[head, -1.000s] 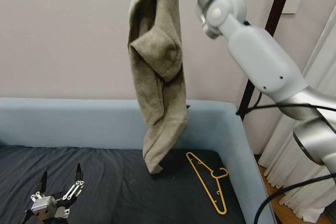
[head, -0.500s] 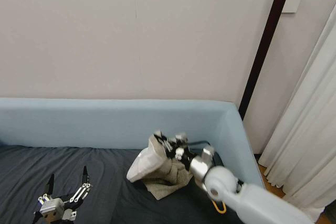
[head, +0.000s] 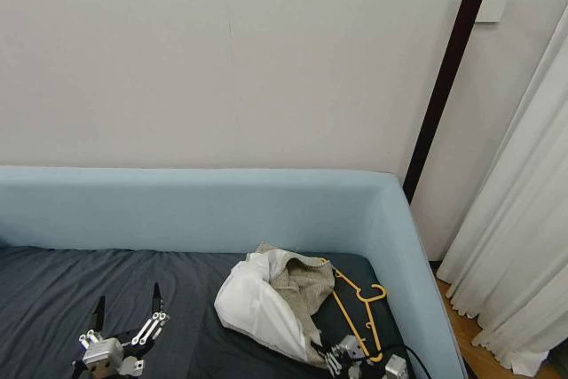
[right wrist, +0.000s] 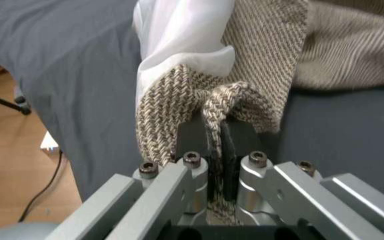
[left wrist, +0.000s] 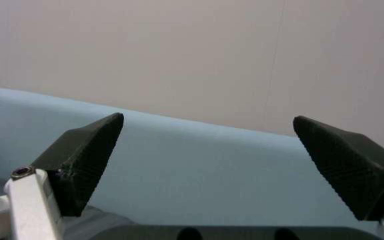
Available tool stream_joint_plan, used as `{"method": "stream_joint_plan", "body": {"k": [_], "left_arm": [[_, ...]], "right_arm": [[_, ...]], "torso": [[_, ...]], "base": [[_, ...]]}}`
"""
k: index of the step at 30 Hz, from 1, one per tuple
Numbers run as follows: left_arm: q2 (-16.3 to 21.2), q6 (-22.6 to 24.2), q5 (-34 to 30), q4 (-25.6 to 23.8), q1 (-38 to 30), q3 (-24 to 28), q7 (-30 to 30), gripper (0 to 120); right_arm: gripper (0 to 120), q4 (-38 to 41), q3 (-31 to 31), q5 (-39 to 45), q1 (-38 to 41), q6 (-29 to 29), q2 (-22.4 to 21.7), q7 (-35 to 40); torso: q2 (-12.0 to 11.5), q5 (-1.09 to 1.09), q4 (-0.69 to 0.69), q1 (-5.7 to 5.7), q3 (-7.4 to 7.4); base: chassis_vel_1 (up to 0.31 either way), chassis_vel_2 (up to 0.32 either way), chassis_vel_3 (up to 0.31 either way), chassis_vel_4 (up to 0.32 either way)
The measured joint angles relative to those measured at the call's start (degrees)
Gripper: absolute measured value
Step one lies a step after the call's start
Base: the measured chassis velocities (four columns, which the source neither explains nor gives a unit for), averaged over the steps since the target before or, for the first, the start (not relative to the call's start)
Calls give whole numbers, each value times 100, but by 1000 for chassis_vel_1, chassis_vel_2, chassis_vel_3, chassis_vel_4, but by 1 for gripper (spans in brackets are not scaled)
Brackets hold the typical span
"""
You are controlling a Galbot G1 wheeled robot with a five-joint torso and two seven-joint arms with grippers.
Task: Pick up the clothes from the sofa and hang them on the clothes hanger.
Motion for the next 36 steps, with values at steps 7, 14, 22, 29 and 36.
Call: {"method": "stream_joint_plan", "body": {"k": [7, 14, 22, 29, 36], "left_arm": [[11, 2, 1, 55, -2, -44, 0, 100], [59, 0, -14, 95, -9, -81, -1, 100], [312, 109, -179, 234, -46, -184, -27, 100], [497, 224, -228, 175, 25, -340, -1, 100], [477, 228, -255, 210, 11, -409, -6, 100]], "right_arm": [[10, -139, -164, -275, -99, 507, 280, -32], [32, 116, -277, -253, -145, 994, 305, -543], [65, 266, 148, -416, -515, 1163, 395, -641], [87, 855, 611, -414, -741, 705, 412, 284], [100, 2348, 288, 477, -1104, -1625, 237, 3128]], "torso": [[0, 0, 0, 0, 1], [0, -1, 0, 1, 0], [0, -2, -2, 1, 1], [-1, 0, 1, 1, 1], [0, -2, -2, 1, 0]], "base": [[0, 0, 0, 0], [0, 0, 0, 0], [0, 0, 0, 0], [0, 0, 0, 0], [0, 0, 0, 0]]}}
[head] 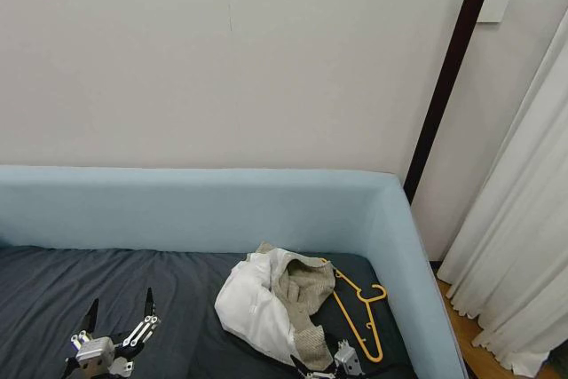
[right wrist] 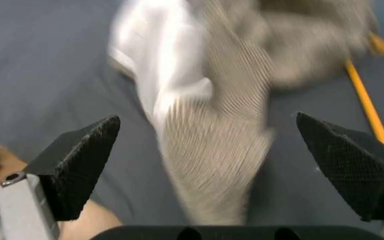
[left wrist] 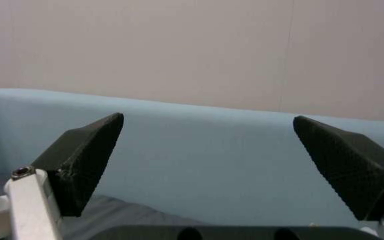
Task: Pick up the clothes from the sofa and hang them on the clothes hanger.
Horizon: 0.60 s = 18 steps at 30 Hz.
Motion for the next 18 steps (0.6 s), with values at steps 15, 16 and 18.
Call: {"method": "stream_joint_plan", "body": {"k": [15, 16, 18], "left_arm": [[93, 152, -13, -18, -10, -141, -9, 100], [96, 160, -13, -20, -4, -175, -9, 100], [92, 161, -13, -20, 5, -192, -10, 100]], "right_arm": [[100, -628, 39, 1124, 1024, -479, 967, 708], [100, -1099, 152, 1125, 1281, -65, 1129, 274], [100, -1446, 224, 1089, 1440, 216, 1234, -153]], "torso": [[0, 2, 2, 0, 0], [0, 1, 3, 0, 1], [0, 1, 2, 1, 1]], "base": [[0, 0, 0, 0], [0, 0, 0, 0], [0, 0, 0, 0]]}}
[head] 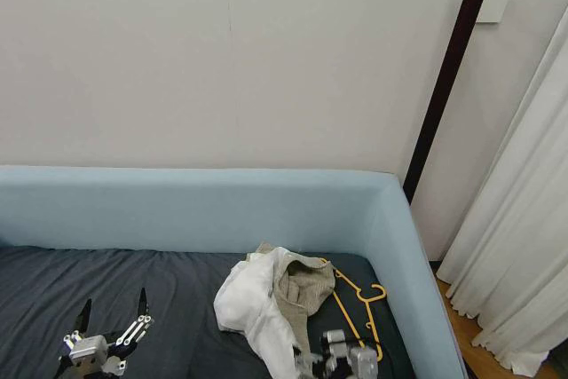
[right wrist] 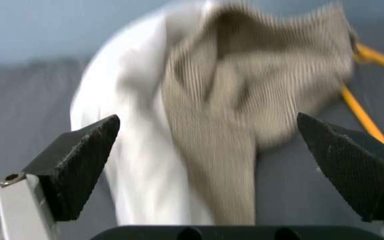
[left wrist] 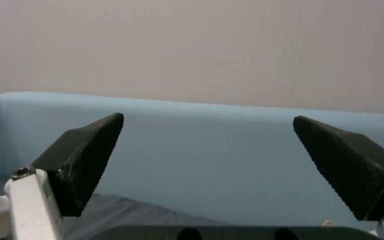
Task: Pick up the clothes from the sofa and hang them on the clothes hanger.
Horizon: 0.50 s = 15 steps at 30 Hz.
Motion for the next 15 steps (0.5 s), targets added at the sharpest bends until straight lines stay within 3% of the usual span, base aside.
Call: {"method": "stream_joint_plan", "body": {"k": [4, 5, 6, 9, 15], "left_arm": [[-54, -11, 1, -5, 30, -30, -3, 100], [-54, -11, 1, -5, 30, -30, -3, 100], [-69, -15, 2, -15, 33, -41, -4, 100], [-95, -19, 3, -20, 37, -50, -6, 100], [-165, -20, 30, -7, 19, -38, -6, 100]], "right_arm": [[100, -1505, 195, -659, 426, 901, 229, -2368], [100, -1505, 195, -659, 426, 901, 229, -2368], [100, -2005, 307, -846, 526, 1115, 289, -3208], [100, -3019, 624, -1529, 799, 1546, 482, -4675], [100, -3518, 619, -1939, 1016, 1637, 669, -4282]], "torso": [[0, 1, 0, 0, 0], [0, 1, 0, 0, 0], [-1, 2, -1, 0, 0], [-1, 1, -1, 0, 0], [0, 0, -1, 0, 0]], "base": [[0, 0, 0, 0], [0, 0, 0, 0], [0, 0, 0, 0], [0, 0, 0, 0], [0, 0, 0, 0]]}}
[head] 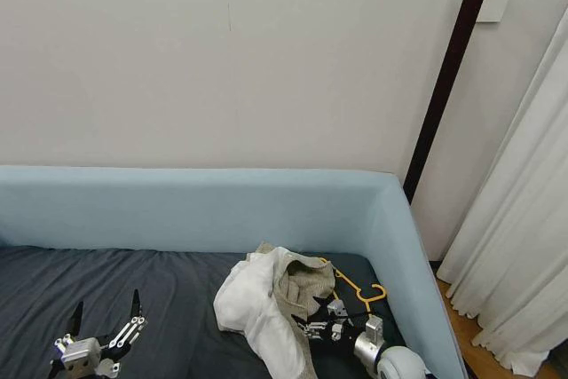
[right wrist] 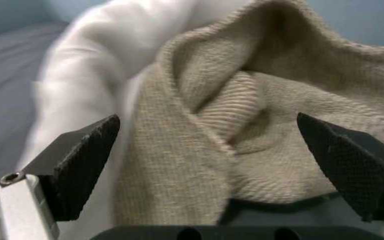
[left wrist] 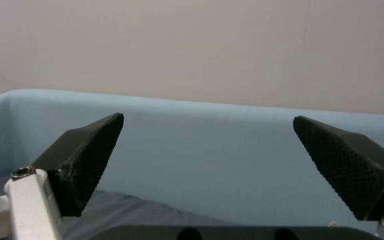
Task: Pick up the clothes from the sofa and hang them on the clothes hanger.
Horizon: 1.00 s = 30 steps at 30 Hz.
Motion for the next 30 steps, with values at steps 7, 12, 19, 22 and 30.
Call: {"method": "stream_joint_plan", "body": {"k": [7, 12, 19, 22, 30], "left_arm": [[-110, -12, 44, 16, -20, 30, -9, 100], [-110, -67, 30, 66, -16, -22, -39, 100], [-109, -87, 24, 75, -29, -27, -80, 100], [-103, -91, 21, 76, -39, -27, -98, 100], [-89, -97, 14, 78, -42, -11, -148, 100]], "right_arm": [[100, -431, -174, -514, 305, 53, 232, 84], [99, -820, -167, -807, 444, 110, 361, -349], [81, -1131, -89, -933, 573, 153, 528, -554], [70, -1135, -89, -919, 585, 158, 535, -569], [43, -1167, -57, -945, 585, 161, 532, -769]], "torso": [[0, 0, 1, 0, 0], [0, 0, 0, 0, 0], [0, 0, 1, 0, 0], [1, 0, 1, 0, 0], [1, 0, 0, 0, 0]], "base": [[0, 0, 0, 0], [0, 0, 0, 0], [0, 0, 0, 0], [0, 0, 0, 0], [0, 0, 0, 0]]}}
